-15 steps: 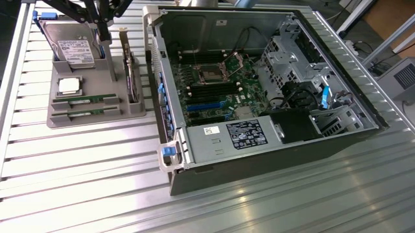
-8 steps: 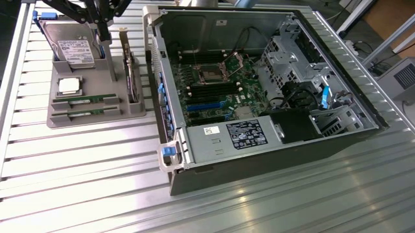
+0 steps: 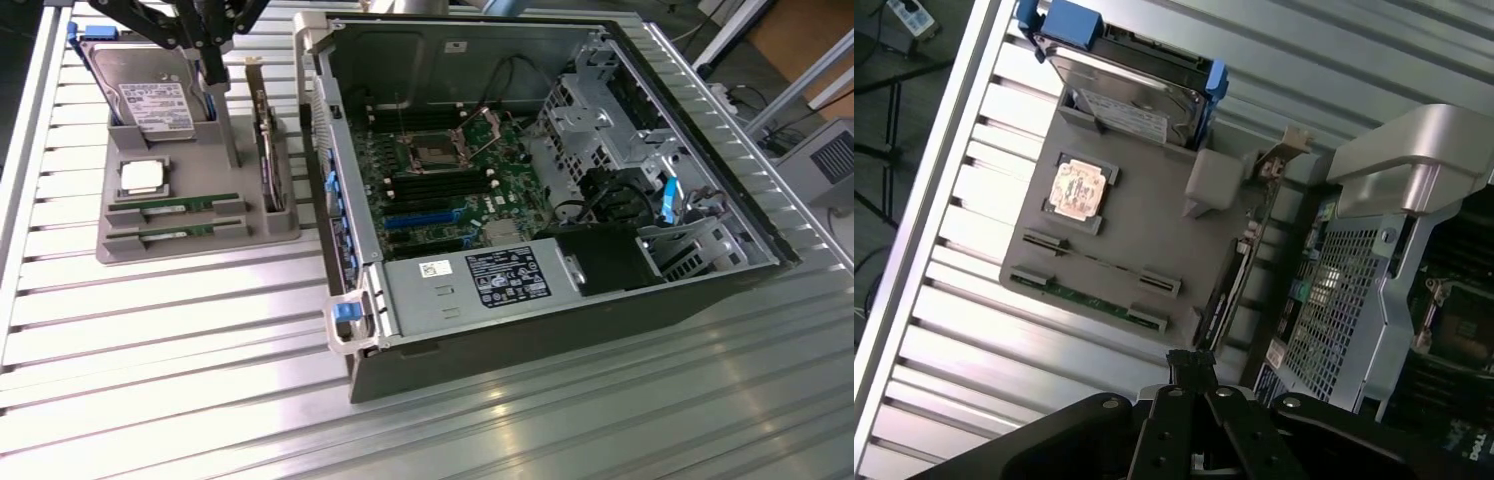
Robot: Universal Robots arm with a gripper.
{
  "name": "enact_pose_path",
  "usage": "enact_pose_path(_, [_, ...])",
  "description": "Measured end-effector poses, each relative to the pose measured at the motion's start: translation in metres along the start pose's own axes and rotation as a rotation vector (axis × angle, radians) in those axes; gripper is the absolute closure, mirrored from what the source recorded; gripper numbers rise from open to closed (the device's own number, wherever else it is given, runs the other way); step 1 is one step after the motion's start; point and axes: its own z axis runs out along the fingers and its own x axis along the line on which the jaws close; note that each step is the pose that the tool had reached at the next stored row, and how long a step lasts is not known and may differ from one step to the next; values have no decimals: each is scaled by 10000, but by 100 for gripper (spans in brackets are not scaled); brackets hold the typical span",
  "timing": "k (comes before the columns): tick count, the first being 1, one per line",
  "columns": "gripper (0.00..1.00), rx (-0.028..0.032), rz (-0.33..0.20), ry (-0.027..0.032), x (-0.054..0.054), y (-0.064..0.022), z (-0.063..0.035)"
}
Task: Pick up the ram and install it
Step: 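Pick up the ram and move it above insertion slot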
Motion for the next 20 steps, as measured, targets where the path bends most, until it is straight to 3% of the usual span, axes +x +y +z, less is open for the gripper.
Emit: enact_pose_path(20, [90,-20,-826,33,0,0,0])
